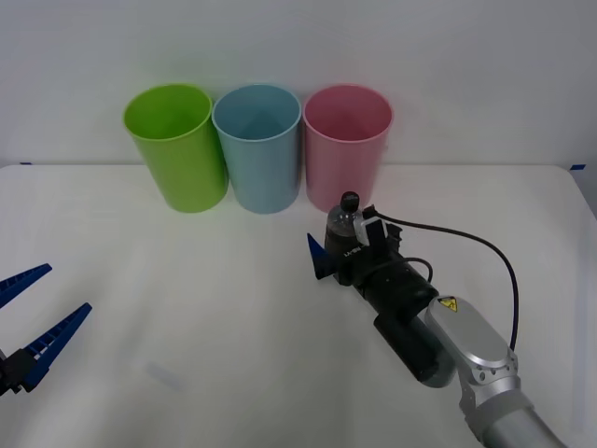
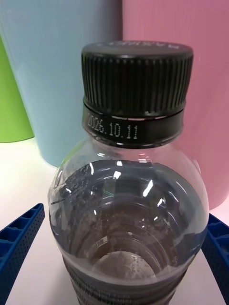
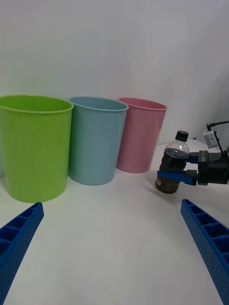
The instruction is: Grasp the object on the table and drop it into the matching bin: aluminum can to the light blue bin, PET bottle to the pink bin.
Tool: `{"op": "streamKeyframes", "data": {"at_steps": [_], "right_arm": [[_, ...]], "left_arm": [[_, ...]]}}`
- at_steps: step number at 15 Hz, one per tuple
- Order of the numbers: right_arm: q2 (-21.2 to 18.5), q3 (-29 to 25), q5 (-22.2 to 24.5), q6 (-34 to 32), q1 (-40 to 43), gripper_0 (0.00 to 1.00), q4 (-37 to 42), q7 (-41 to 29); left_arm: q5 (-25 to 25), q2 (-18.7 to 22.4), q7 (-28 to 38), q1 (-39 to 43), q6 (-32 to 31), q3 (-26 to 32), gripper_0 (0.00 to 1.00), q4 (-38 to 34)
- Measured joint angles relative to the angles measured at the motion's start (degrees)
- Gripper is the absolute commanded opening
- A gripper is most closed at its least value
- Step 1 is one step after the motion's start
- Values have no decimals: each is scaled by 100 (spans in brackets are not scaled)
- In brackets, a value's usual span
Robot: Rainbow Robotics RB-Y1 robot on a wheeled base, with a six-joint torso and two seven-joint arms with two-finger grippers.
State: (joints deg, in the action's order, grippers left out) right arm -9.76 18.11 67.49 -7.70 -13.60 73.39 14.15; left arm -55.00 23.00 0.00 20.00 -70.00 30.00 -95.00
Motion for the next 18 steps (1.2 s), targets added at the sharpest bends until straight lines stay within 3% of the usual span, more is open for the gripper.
{"op": "streamKeyframes", "data": {"at_steps": [4,5,7,9,18], "right_arm": [[0,0,1,-1,-2,100,-1,0],[0,0,1,0,-1,85,-1,0],[0,0,-3,8,3,29,-1,0],[0,-6,-3,15,-2,0,-1,6],[0,-11,-52,-71,5,0,6,44]], "left_arm": [[0,0,0,0,0,0,100,0],[0,0,0,0,0,0,100,0],[0,0,0,0,0,0,100,0],[0,0,0,0,0,0,100,0],[0,0,0,0,0,0,100,0]]}}
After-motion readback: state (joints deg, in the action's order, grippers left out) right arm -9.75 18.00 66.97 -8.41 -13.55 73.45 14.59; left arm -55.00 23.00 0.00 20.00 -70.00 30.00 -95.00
